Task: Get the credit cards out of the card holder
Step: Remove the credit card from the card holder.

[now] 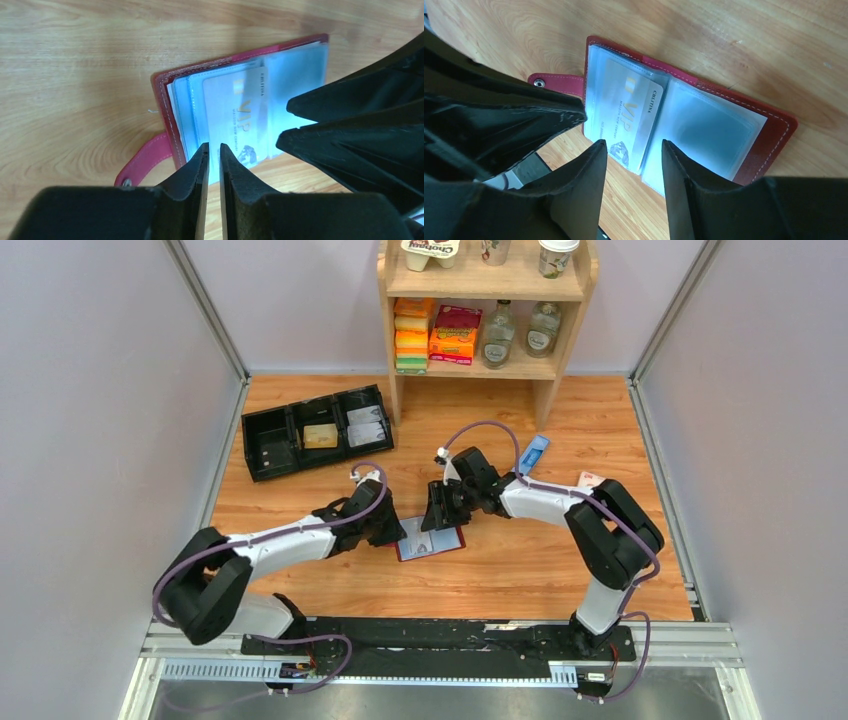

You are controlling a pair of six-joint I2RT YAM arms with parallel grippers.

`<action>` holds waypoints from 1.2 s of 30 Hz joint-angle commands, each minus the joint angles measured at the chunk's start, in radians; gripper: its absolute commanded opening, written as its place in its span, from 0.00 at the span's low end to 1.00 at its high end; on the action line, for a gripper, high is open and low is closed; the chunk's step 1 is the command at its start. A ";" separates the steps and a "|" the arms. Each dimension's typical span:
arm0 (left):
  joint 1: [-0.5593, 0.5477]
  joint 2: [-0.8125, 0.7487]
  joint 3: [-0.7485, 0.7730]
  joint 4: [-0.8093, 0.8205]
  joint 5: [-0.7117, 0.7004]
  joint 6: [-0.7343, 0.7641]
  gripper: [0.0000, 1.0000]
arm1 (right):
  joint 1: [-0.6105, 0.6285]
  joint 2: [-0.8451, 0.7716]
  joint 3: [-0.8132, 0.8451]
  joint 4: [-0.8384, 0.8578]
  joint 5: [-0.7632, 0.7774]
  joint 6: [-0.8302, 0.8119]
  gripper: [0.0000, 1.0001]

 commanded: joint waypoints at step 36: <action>0.012 0.149 -0.039 0.053 0.051 -0.043 0.08 | -0.220 0.044 -0.256 0.500 -0.299 0.222 0.00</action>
